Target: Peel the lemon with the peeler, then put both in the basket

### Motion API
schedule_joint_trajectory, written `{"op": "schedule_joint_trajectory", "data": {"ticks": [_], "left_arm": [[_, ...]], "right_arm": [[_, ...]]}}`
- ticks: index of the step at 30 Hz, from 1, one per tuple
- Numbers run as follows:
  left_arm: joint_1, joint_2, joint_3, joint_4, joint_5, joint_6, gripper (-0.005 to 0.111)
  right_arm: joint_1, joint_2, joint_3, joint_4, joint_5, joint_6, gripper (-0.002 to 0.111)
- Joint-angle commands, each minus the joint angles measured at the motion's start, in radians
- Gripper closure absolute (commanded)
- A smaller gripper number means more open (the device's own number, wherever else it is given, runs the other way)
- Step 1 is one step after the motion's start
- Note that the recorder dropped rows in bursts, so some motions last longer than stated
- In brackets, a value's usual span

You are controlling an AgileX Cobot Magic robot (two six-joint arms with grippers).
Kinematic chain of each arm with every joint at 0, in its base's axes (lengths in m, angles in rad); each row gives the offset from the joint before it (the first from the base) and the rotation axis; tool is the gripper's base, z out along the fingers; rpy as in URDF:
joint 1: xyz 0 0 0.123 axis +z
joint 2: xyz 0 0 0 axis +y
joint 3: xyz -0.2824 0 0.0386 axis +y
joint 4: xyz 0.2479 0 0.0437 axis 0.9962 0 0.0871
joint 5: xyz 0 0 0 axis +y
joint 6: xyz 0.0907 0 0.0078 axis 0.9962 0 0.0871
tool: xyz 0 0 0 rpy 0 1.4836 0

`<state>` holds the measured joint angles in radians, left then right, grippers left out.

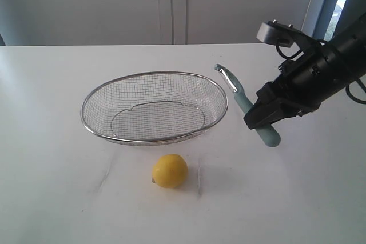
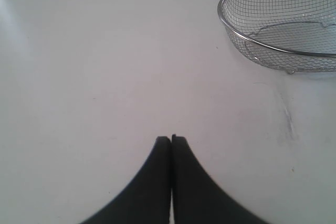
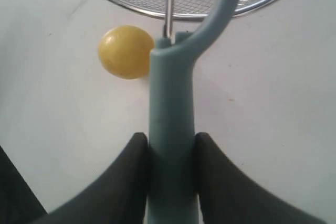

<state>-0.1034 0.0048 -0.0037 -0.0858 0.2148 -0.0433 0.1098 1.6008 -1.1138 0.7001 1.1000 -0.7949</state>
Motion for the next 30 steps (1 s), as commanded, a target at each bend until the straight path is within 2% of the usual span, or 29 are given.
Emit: {"op": "schedule_joint_trajectory", "data": {"ticks": [1, 30], "left_arm": [[-0.003, -0.005, 0.004, -0.01, -0.003, -0.005, 0.107], [0.002, -0.005, 0.004, -0.01, -0.003, -0.002, 0.107]], "right_arm": [[0.0, -0.01, 0.002, 0.013, 0.001, -0.013, 0.108], [0.0, -0.01, 0.002, 0.029, 0.039, -0.008, 0.108]]}}
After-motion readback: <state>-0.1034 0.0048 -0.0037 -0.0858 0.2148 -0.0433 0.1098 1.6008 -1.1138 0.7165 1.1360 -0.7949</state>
